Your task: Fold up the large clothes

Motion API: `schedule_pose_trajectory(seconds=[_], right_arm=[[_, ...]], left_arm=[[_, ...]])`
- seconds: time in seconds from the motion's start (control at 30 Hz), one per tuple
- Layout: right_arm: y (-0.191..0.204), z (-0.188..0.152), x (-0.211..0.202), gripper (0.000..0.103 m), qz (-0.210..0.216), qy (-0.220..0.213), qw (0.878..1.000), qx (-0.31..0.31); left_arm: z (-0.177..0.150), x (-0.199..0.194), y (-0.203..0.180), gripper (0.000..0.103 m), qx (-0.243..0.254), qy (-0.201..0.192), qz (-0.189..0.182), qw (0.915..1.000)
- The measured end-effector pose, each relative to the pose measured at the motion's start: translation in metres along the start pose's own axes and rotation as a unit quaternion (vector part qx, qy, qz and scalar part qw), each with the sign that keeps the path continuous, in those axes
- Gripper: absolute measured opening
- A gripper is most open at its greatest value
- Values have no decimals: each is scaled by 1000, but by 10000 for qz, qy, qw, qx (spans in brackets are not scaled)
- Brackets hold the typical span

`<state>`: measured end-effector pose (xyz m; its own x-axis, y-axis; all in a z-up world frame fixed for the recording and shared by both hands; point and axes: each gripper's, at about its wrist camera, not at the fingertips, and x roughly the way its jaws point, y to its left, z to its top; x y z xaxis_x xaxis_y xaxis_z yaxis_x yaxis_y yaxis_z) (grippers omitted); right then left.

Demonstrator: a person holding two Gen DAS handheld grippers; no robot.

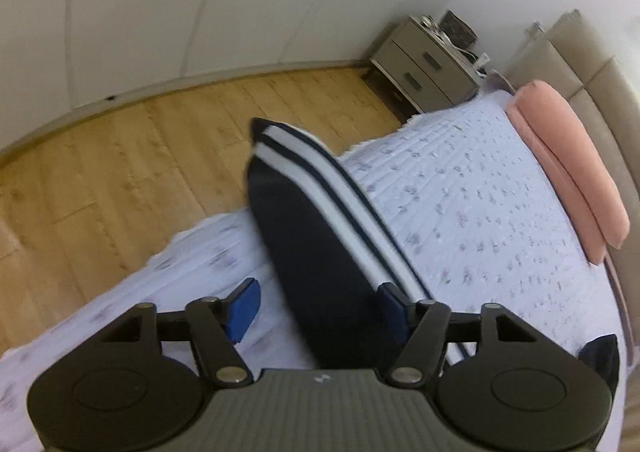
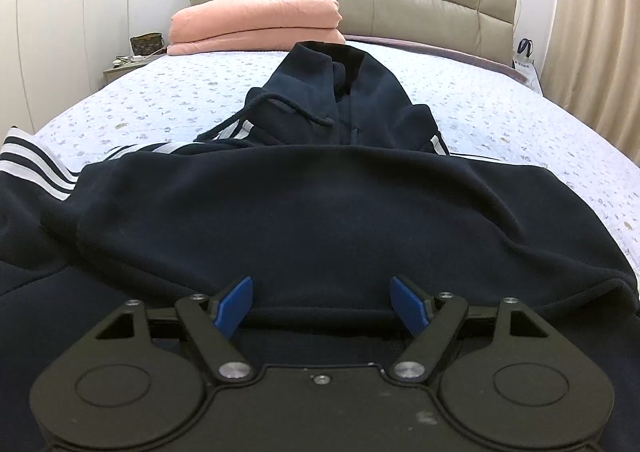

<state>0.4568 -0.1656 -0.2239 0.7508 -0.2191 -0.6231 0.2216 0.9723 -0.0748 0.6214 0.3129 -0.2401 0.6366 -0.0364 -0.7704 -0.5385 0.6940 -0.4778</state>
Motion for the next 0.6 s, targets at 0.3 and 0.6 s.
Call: schedule_pose_trajectory(seconds=[0.3,0.6], right_arm=[[2,-2,-1,91,-57,-47,10000,-49],[2,-1,0,92,-41,-29,10000,-44]], left_arm=[[-9,-110,-39,7,334,-1464,171,9885],[-7,-118,-48,40,706,-2263,2487,9391]])
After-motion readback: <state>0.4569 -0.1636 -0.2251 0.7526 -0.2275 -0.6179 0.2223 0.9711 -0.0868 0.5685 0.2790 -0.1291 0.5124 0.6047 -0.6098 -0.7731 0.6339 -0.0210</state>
